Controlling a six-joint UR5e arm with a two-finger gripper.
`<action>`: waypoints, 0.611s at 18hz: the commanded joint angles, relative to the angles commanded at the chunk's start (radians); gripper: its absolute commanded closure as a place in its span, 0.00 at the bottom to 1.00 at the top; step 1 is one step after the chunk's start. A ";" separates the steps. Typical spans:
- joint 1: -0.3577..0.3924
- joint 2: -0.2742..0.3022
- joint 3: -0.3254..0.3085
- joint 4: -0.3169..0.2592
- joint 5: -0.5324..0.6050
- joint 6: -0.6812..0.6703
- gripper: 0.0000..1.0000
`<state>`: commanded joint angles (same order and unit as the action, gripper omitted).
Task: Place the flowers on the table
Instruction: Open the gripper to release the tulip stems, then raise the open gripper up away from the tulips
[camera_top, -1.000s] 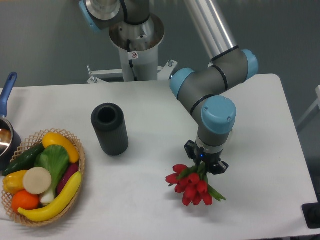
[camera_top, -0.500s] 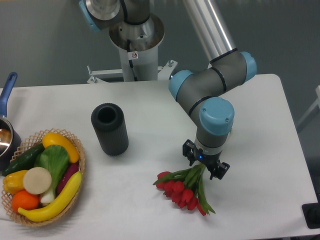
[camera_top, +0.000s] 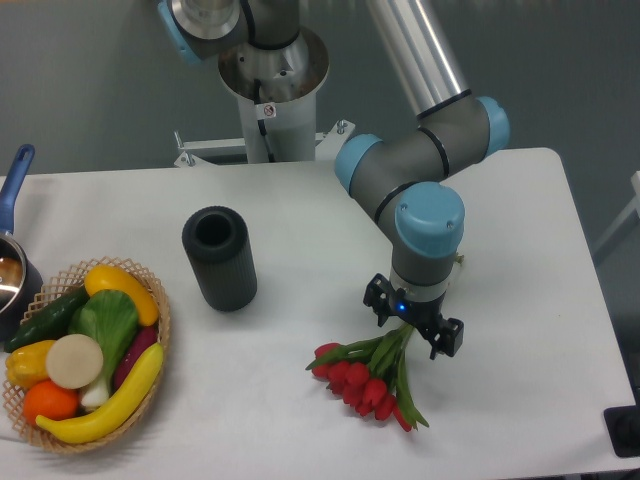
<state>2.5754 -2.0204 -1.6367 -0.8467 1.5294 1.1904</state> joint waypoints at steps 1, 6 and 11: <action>0.012 0.015 -0.015 -0.002 0.000 0.003 0.00; 0.026 0.055 -0.034 0.000 -0.018 0.011 0.00; 0.084 0.092 -0.040 -0.037 -0.017 0.060 0.00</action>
<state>2.6598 -1.9283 -1.6767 -0.8834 1.5125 1.2499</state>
